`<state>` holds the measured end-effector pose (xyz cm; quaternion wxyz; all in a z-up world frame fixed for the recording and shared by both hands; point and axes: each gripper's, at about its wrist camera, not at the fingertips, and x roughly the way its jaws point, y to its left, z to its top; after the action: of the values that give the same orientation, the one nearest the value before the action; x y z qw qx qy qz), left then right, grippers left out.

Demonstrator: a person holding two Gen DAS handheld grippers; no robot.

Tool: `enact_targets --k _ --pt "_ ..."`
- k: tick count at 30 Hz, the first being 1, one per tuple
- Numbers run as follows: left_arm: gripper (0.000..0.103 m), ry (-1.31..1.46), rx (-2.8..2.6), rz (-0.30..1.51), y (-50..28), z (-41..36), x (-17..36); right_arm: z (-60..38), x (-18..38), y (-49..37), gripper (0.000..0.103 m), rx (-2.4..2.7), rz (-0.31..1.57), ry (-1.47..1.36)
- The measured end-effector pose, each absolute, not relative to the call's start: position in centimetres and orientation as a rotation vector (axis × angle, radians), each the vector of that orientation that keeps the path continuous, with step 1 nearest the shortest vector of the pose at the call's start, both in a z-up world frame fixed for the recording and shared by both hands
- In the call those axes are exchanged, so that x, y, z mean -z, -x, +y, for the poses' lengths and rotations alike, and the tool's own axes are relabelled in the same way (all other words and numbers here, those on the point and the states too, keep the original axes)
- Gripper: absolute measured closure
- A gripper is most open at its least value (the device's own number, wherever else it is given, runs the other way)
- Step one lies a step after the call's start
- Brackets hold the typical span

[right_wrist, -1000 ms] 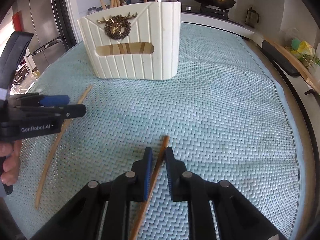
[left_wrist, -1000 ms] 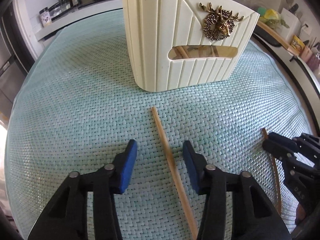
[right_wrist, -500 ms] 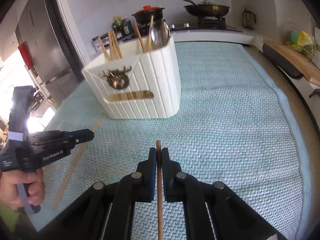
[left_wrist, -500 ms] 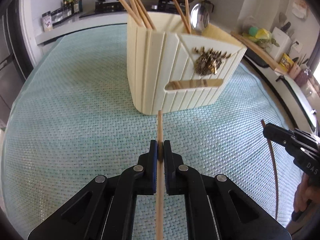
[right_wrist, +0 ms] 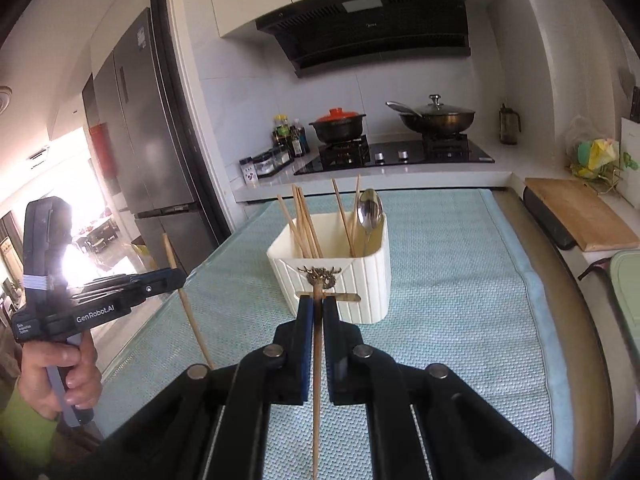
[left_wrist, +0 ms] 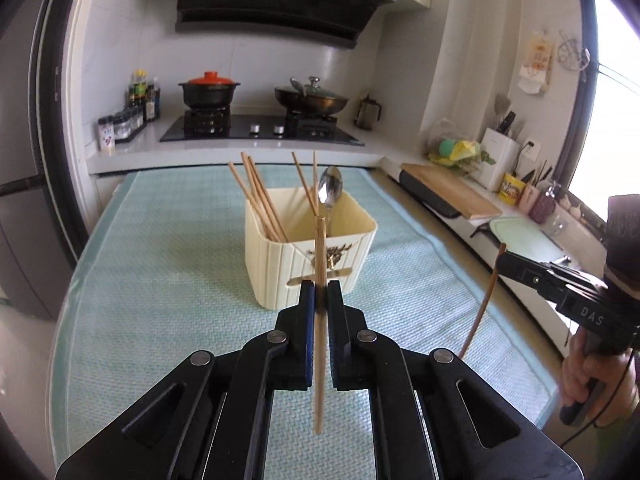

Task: Organize utensils
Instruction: 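Lift the chopstick with the right tool over the holder while the left tool carries its chopstick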

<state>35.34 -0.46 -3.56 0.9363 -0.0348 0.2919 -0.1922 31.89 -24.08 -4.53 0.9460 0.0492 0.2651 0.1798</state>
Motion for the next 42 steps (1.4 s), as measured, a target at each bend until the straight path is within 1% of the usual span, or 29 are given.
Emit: enact_targets --k 4,9,20,27,32,37,42 --pt "0.099 0.078 0.402 0.55 -33.7 -0.2 2.3 -23.1 3.1 -29.9 0.098 -0.357 0.475 -0.061" --pt "0.099 0.085 0.401 0.518 -33.0 -0.1 0.9 -22.1 1.8 -29.6 0.098 -0.352 0.43 -0.032" --pt "0.099 0.103 0.393 0.47 -33.0 0.4 -0.9 -21.9 -0.5 -29.1 0.098 -0.348 0.37 -0.02" --pt "0.099 0.093 0.404 0.416 -33.7 0.2 -3.9 -21.7 -2.6 -29.6 0.098 -0.349 0.327 -0.004" --pt "0.099 0.072 0.392 0.35 -35.5 -0.3 -7.2 -21.1 -5.2 -31.5 0.098 -0.359 0.287 0.016" --pt "0.099 0.07 0.376 0.308 -38.9 -0.8 -10.1 -20.7 -8.3 -35.1 0.098 -0.349 0.243 0.01" --pt "0.099 0.078 0.355 0.302 -43.7 -1.7 -11.1 -19.7 -10.4 -39.2 0.098 -0.328 0.207 0.034"
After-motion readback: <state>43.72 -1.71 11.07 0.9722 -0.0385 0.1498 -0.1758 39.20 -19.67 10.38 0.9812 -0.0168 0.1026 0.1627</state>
